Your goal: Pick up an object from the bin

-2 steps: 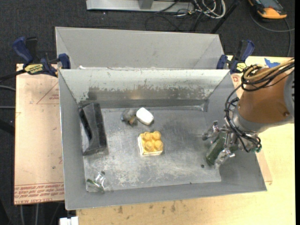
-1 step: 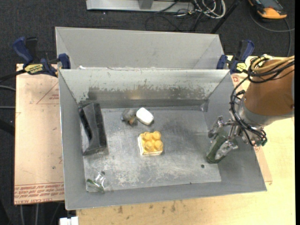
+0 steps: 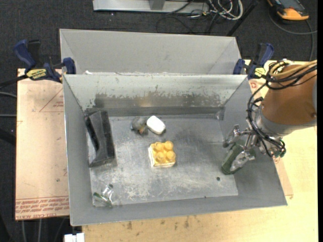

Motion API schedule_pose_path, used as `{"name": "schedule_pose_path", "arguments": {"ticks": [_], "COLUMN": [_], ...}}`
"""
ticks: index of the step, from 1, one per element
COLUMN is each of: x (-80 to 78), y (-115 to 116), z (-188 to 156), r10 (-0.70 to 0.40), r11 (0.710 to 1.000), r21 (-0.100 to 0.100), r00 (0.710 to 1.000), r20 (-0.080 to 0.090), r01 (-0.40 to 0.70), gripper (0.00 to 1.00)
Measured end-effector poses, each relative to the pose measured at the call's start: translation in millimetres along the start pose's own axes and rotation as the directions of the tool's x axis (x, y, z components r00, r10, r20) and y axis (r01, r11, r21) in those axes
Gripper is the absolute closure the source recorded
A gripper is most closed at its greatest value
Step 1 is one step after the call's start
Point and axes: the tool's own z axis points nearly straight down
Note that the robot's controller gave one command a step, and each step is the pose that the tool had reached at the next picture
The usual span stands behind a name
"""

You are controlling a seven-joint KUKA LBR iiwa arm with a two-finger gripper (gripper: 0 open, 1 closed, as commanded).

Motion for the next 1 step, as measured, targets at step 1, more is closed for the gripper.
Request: {"name": "schedule_pose_path", "arguments": {"ticks": [1], "x": [-4.7], "y": [9.7], "z": [8.1], "r10": [-0.017], "r11": [1.0], "r21": [-0.007], "r00": [1.0], "r20": [-0.016], "r01": [0.017], "gripper": [1.0]}}
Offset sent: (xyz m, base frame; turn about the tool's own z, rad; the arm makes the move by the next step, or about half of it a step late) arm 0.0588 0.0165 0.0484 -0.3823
